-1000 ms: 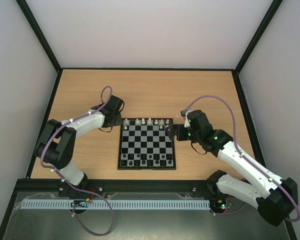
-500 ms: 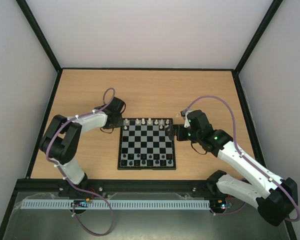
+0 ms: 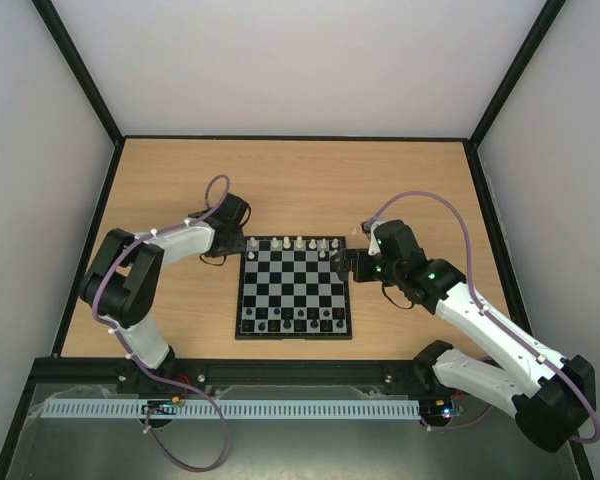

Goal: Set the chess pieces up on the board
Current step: Pick up the chess piece at the center of the board, then place the chess piece on the chessboard.

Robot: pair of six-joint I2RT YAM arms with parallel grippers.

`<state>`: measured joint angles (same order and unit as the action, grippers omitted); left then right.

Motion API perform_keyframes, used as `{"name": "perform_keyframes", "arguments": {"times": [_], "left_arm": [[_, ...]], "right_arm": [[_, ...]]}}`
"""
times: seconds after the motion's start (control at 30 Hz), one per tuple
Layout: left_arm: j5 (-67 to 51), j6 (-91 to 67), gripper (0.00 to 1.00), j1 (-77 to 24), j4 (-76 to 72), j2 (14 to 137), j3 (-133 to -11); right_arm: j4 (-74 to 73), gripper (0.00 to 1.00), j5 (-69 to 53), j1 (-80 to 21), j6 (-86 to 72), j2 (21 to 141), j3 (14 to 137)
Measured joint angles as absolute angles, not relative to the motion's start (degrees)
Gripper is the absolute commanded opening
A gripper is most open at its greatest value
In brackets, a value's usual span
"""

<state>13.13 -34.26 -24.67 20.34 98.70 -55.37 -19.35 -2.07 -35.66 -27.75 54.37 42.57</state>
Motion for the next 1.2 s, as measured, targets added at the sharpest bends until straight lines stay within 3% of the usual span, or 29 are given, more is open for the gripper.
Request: {"name": "perform_keyframes", "arguments": {"times": [0.27,0.4,0.83,1.2], "left_arm": [[13.5,-33.8,0.08,-24.3,20.2,99.6,-56.5],[13.5,-33.7,0.04,-24.3,20.1,99.9,-56.7],[13.5,-33.6,0.05,-26.0,26.7,92.2,-57.9],[13.1,-33.5,0.07,-37.8,34.0,89.3,-70.2]], "right_arm": [[-19.4,0.99,-2.1,-35.7,-27.7,54.4,42.5],[-19.4,0.99,-2.1,-35.7,-27.7,54.3,42.5],[-19.3,0.99,-2.2,-35.7,-27.7,54.3,42.5],[-19.4,0.99,-1.8,-35.7,-27.8,53.4,42.5]]}}
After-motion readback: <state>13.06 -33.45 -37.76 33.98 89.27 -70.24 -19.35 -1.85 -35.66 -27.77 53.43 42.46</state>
